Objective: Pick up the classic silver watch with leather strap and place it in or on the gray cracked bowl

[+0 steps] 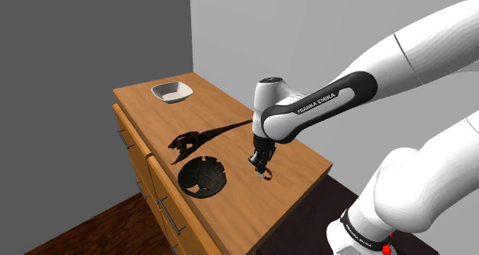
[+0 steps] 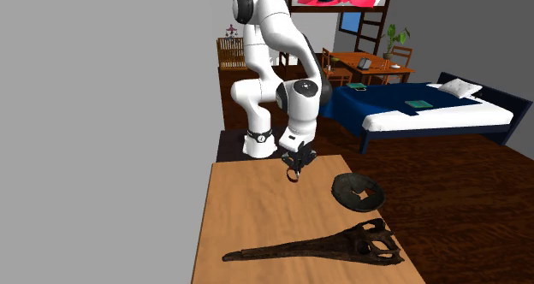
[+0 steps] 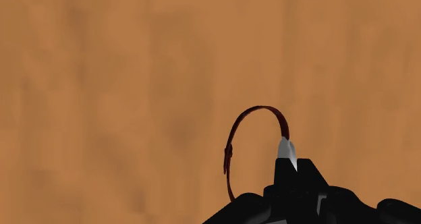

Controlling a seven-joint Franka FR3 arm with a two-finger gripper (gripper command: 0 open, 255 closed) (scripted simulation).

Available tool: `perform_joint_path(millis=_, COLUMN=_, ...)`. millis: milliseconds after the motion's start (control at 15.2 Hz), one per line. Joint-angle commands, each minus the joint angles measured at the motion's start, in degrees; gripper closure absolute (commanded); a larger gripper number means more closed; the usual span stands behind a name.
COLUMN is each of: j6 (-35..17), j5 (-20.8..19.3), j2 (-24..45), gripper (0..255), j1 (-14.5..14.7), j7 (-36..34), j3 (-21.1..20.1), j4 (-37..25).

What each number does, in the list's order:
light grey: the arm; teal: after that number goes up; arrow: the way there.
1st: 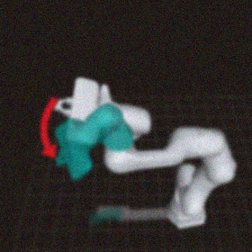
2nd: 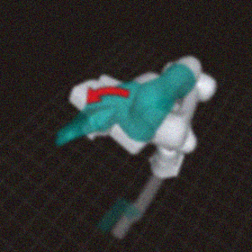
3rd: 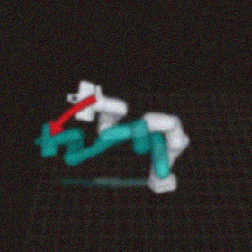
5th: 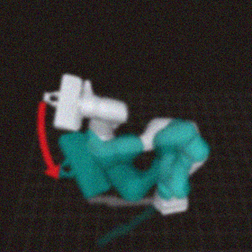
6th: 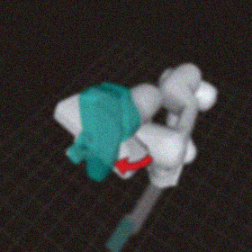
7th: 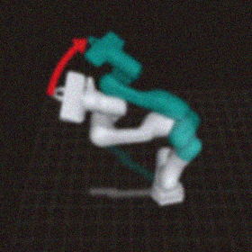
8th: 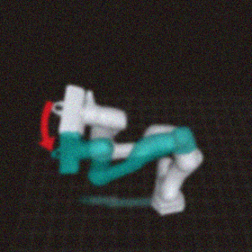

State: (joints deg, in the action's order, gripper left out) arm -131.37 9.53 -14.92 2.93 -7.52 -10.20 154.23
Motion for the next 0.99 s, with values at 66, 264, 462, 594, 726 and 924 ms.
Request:
perform_joint_path(millis=66, j6=3.03, j5=-0.09, j2=-2.12, gripper=255, j1=-0.02, j7=-0.08, j3=0.20, j4=-0.89)
perform_joint_path(millis=264, j6=5.90, j5=-0.17, j2=-4.02, gripper=255, j1=-0.03, j7=-0.19, j3=0.38, j4=-1.86)
perform_joint_path(millis=462, j6=8.73, j5=-0.28, j2=-5.75, gripper=255, j1=-0.04, j7=-0.32, j3=0.57, j4=-2.97)
perform_joint_path(millis=594, j6=10.58, j5=-0.36, j2=-6.80, gripper=255, j1=-0.05, j7=-0.40, j3=0.70, j4=-3.77)
perform_joint_path(millis=726, j6=12.41, j5=-0.44, j2=-7.79, gripper=255, j1=-0.07, j7=-0.49, j3=0.83, j4=-4.62)
perform_joint_path(millis=924, j6=15.12, j5=-0.58, j2=-9.12, gripper=255, j1=-0.10, j7=-0.62, j3=1.02, j4=-5.99)
